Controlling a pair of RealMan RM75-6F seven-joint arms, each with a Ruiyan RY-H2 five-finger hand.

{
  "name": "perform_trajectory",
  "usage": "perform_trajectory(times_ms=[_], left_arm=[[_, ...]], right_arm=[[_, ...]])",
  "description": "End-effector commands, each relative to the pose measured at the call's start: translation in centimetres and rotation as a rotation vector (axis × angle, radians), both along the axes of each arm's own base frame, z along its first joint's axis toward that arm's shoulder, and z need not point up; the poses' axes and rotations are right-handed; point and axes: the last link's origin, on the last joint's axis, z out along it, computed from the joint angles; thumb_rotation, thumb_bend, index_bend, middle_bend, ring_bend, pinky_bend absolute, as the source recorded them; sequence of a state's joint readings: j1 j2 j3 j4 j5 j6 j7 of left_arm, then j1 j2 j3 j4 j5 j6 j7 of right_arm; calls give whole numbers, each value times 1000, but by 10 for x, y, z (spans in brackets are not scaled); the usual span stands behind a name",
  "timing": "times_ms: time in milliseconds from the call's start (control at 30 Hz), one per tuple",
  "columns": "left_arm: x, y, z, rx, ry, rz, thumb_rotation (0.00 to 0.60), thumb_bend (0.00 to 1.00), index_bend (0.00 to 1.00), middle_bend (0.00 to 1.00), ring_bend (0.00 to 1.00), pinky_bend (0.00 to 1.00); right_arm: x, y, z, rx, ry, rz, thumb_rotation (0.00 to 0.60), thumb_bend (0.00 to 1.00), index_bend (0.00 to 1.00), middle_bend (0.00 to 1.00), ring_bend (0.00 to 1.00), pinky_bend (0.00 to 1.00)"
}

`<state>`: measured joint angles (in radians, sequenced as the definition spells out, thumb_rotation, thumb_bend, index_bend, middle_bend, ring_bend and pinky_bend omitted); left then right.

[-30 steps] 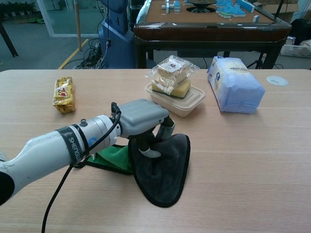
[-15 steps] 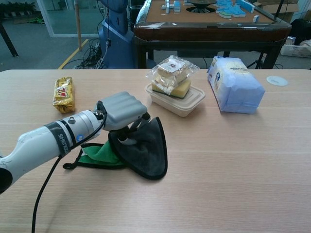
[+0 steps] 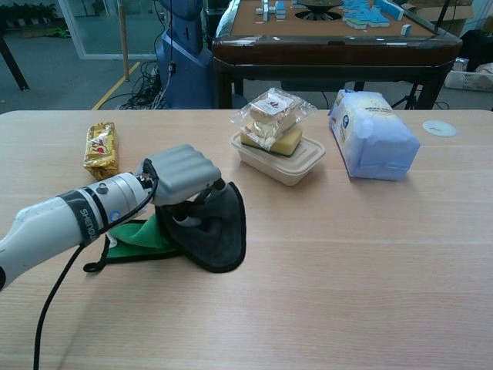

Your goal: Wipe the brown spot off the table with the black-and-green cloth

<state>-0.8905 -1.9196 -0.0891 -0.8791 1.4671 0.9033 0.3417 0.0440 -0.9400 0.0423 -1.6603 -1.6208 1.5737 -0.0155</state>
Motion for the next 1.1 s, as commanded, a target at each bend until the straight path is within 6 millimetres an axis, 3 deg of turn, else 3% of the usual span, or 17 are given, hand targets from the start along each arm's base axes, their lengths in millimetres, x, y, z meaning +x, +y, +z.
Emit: perform_trajectory(times_ms=[33,333,600,833,1100], left_arm=[[12,-10,-9,-40,-23,-20,600,227,528,560,581,903],[53,-46,-34,-182,-138,-35,600,227,528,558,581,903],[74,-60,-42,-266,-188,3,600,227,528,558,581,903],[70,-52,-53,-209,-106,-20,600,227,528,558,581,903],[52,-28,-47,-122,-65,14,600,227,513,558,581,903]], right_arm=[[0,1,1,-2,1,-2,600,249,366,362,315,288],[-1,2,0,-4,-2,-5,600,249,366,361,315,288],[-4,4,2,-9,-2,-12,600,249,366,361,315,288],[-4,4,2,-11,-4,-11,600,249,366,361,316,288],[-3,4,4,-18,-6,-9,600,249,366,361,315,288]])
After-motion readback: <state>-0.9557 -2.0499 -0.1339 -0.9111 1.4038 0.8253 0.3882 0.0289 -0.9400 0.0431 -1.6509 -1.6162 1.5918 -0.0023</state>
